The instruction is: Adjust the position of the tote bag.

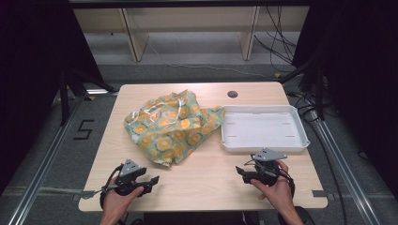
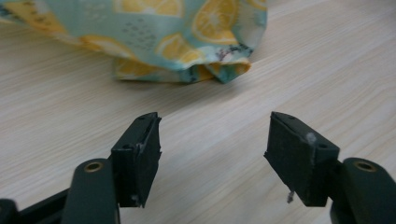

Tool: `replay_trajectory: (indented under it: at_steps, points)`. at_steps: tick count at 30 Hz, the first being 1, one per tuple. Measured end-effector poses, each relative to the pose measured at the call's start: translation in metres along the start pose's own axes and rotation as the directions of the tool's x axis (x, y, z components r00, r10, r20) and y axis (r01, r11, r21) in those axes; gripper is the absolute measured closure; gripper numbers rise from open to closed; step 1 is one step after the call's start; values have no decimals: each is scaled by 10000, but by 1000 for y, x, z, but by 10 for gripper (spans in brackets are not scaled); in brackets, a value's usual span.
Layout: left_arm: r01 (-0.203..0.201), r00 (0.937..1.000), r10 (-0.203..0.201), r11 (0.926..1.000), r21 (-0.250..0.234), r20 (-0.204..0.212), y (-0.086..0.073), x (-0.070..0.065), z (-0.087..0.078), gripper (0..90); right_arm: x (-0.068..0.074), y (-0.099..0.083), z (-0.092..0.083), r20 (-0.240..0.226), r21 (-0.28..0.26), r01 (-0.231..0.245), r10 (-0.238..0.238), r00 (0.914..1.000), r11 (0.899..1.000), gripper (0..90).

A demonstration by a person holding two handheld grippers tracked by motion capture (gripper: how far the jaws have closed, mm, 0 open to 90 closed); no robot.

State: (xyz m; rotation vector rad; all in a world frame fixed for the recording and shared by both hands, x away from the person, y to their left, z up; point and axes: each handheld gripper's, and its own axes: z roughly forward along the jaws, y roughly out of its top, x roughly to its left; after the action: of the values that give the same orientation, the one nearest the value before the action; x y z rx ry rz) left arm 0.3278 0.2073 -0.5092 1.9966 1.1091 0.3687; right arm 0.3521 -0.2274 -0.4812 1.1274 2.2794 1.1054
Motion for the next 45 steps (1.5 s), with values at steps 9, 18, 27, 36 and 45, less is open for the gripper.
replay_trajectory:
  at_steps: [9, 18, 27, 36, 45]
  points:
    - [222, 9989, -231, 9995, 229, 399, 17, -22, 32, 441, 1, 1, -2, 18, -52, -239, 240, 9997, 9997, 250]
    - [74, 9999, -73, 9999, 79, -73, 27, -22, 53, 711, -1, 1, -2, -55, -268, 16, -17, 10000, 9996, 250]
    - [-732, 9965, 729, 9973, 62, 403, 35, -37, 64, 897, -1, 1, -3, -21, -283, -110, 110, 9999, 9995, 250]
    - [-1388, 9847, 1376, 9903, 35, 1070, 49, -77, 84, 897, -2, 1, -3, -85, -344, 86, -89, 9999, 9994, 250]
    - [-1480, 9735, 1476, 9889, -106, 1748, 66, -111, 100, 770, -2, 1, -2, -76, -283, 58, -60, 10000, 9996, 250]
